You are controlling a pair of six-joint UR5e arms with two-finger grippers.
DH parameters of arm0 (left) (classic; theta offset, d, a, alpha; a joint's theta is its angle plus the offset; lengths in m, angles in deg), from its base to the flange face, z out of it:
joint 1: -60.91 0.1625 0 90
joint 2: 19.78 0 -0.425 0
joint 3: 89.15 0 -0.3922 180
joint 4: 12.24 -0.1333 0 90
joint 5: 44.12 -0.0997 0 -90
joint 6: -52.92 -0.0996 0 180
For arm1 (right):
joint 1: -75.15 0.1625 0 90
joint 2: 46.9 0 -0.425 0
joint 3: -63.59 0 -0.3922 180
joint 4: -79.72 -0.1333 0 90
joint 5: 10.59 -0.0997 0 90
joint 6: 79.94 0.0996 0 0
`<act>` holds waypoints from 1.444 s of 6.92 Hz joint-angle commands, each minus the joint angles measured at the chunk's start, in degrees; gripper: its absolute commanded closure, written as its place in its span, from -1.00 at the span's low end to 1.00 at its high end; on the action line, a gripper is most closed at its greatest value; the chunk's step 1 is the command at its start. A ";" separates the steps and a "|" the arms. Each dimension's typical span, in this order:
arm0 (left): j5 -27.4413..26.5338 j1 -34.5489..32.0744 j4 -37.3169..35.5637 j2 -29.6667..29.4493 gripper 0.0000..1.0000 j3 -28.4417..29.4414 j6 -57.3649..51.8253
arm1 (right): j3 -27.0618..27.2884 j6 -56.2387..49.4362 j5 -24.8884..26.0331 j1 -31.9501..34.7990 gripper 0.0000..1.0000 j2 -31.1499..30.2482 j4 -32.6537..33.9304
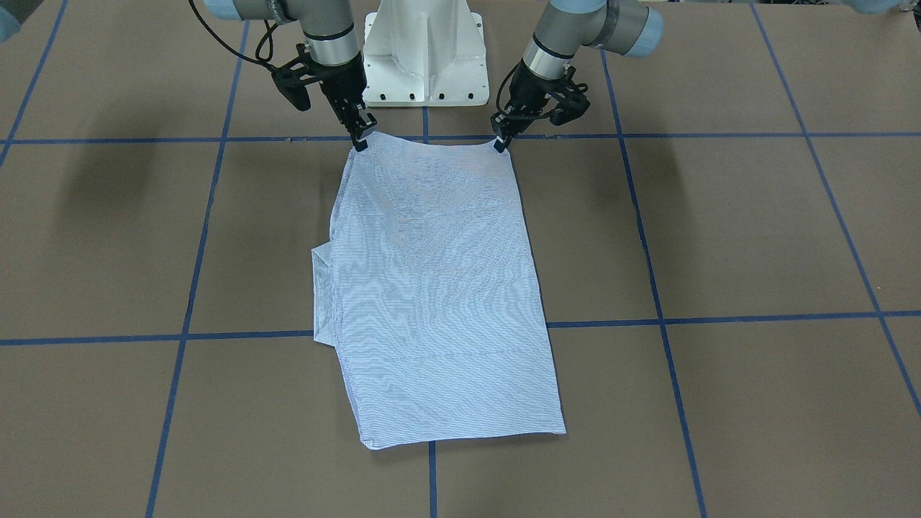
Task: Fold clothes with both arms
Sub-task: 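Lift the near edge with both grippers and fold it over toward the far edge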
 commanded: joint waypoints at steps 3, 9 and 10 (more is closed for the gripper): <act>0.56 0.01 -0.26 4.15 1.00 -11.89 0.71 | 10.34 4.26 0.06 -1.75 1.00 -3.64 2.25; 17.86 -25.61 -4.63 -6.15 1.00 -9.52 -4.96 | 2.57 5.26 -12.28 22.10 1.00 7.52 1.55; 17.96 -28.61 -5.88 -10.19 1.00 -5.22 -6.48 | -2.90 3.34 -13.81 24.76 1.00 11.07 1.55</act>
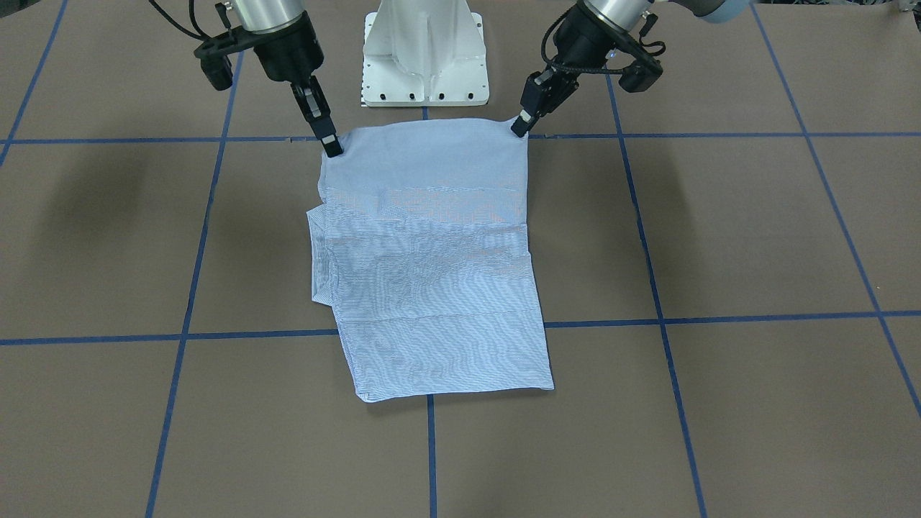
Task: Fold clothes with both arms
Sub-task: 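Lift the near edge with both grippers and fold it over toward the far edge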
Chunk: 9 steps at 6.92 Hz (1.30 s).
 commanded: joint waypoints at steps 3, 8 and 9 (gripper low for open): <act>2.03 -9.43 -0.08 -11.66 1.00 18.52 -7.67 | -26.71 -6.05 -11.07 11.74 1.00 14.85 -8.58; 1.77 -12.76 16.85 -18.79 0.13 45.05 -17.49 | -52.11 -14.85 -11.09 11.84 0.47 20.60 -25.39; 1.68 -13.82 21.67 -21.50 -0.44 52.94 -20.05 | -59.23 -18.60 -11.09 12.54 -0.99 22.26 -31.03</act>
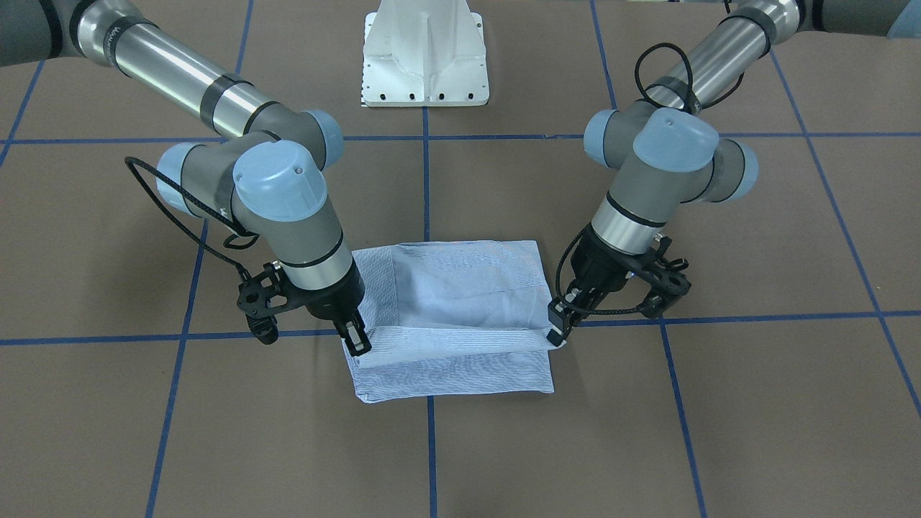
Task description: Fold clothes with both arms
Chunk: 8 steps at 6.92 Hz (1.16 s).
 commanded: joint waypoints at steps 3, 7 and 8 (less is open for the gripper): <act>0.26 -4.27 7.25 -3.42 -0.70 10.97 -6.21 | -9.61 -11.61 -7.69 7.29 -1.00 2.97 -7.10; 8.60 -8.13 6.90 9.18 -0.70 -2.16 -26.60 | 0.46 -34.72 -12.60 12.90 -1.00 -10.07 -5.27; 10.44 -10.15 6.03 13.67 -0.69 -6.57 -34.35 | 4.76 -48.40 -14.63 16.40 -1.00 -15.35 -0.91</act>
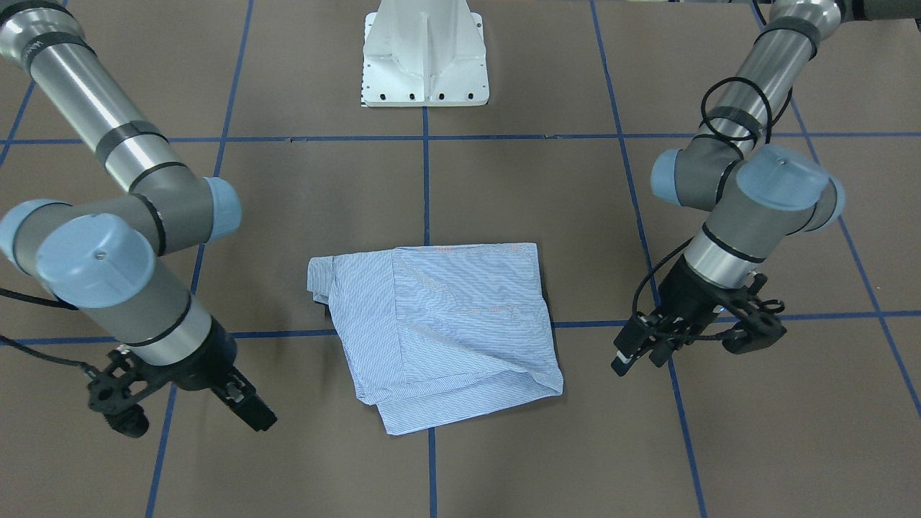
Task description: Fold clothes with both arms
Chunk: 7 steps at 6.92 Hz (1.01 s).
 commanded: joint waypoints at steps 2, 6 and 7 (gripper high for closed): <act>7.88 -7.64 -1.16 16.10 -0.69 -12.53 -28.69 | 14.20 -45.48 -3.39 10.27 -1.00 -13.14 19.06; 19.51 -28.71 -22.34 24.77 -0.98 -18.81 -72.52 | 25.41 -69.75 -13.30 23.01 -1.00 -32.31 23.45; 19.59 -32.24 -27.56 24.95 -0.98 -18.81 -79.60 | 25.85 -74.24 -13.15 25.04 -1.00 -34.60 23.54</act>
